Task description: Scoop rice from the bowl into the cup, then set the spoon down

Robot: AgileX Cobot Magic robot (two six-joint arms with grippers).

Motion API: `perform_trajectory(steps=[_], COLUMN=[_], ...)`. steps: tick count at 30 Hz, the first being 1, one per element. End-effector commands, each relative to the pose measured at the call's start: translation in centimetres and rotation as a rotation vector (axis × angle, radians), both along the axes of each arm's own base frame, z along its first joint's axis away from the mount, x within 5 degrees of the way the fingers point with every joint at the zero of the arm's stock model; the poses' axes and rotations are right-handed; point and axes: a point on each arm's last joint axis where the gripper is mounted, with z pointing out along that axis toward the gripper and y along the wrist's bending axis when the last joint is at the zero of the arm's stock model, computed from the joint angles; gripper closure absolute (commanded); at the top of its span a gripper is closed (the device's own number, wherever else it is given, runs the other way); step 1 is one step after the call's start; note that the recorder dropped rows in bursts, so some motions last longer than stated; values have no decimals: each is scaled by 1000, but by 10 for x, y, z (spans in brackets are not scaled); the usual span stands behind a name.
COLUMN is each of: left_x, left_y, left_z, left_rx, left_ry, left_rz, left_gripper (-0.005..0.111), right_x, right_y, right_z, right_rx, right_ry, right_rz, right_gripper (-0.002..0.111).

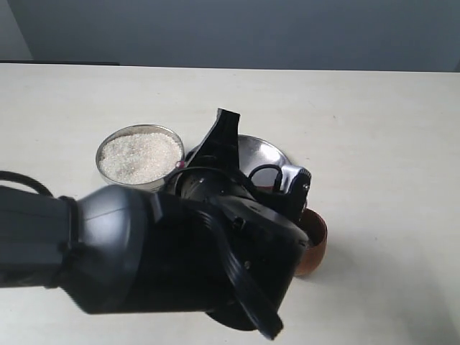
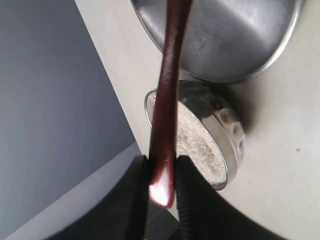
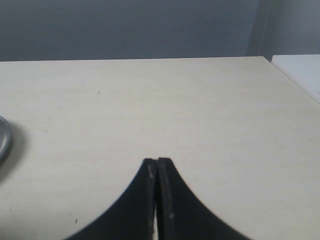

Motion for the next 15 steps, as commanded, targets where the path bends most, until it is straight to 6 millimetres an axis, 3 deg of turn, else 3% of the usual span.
perform_trajectory(steps=[1,15], left_x=[-1,0], left_y=[1,-1], left_z=[4,6], left_rx=[-14,-34], left_ry=[-34,-87], left_rz=[3,-7], left_gripper=[106,106], right_x=[0,0], right_y=[0,0], right_z=[-1,-1], right_rx=[-7,-9], right_ry=[-3,-3], right_rz=[-2,-1], right_gripper=[108,108])
